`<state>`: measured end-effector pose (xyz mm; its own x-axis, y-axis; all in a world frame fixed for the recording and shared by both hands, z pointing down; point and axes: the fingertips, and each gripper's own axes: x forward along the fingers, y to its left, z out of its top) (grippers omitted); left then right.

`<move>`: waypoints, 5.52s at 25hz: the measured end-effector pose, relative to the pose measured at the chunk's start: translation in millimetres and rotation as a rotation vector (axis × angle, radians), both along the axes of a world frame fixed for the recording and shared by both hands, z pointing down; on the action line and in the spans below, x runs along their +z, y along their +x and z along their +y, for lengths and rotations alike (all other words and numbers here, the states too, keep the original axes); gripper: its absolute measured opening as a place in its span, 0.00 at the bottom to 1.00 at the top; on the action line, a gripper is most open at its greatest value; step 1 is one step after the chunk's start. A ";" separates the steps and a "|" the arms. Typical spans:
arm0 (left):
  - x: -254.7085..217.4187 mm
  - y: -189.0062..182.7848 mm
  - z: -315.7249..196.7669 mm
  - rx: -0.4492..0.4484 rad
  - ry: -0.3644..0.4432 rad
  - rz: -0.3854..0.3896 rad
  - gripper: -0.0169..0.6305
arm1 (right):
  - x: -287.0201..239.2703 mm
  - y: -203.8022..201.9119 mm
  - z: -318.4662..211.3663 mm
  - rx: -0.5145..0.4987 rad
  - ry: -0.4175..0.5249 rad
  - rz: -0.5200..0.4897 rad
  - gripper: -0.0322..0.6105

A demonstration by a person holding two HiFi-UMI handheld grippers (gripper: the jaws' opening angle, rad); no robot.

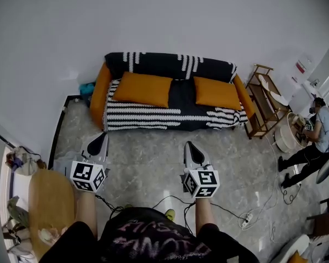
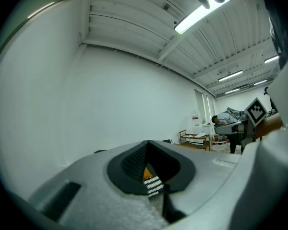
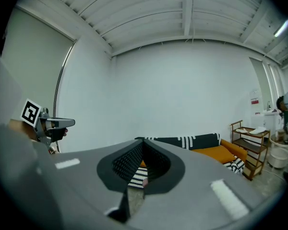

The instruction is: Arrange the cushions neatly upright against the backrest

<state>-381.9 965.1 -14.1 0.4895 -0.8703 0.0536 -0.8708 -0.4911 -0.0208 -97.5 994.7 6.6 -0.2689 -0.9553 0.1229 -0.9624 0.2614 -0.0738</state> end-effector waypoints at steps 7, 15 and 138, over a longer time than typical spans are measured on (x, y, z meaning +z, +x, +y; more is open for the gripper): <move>-2.1 -24.5 -4.3 -0.002 -0.002 0.010 0.03 | -0.3 -20.9 -7.0 0.007 -0.022 -0.007 0.07; 4.6 -66.0 0.5 0.021 -0.014 0.022 0.03 | 4.5 -70.9 -1.4 0.008 -0.022 0.005 0.07; 267.7 -71.7 -766.2 0.106 -0.573 -0.059 0.03 | 235.2 -20.6 -741.3 0.148 -0.486 0.019 0.07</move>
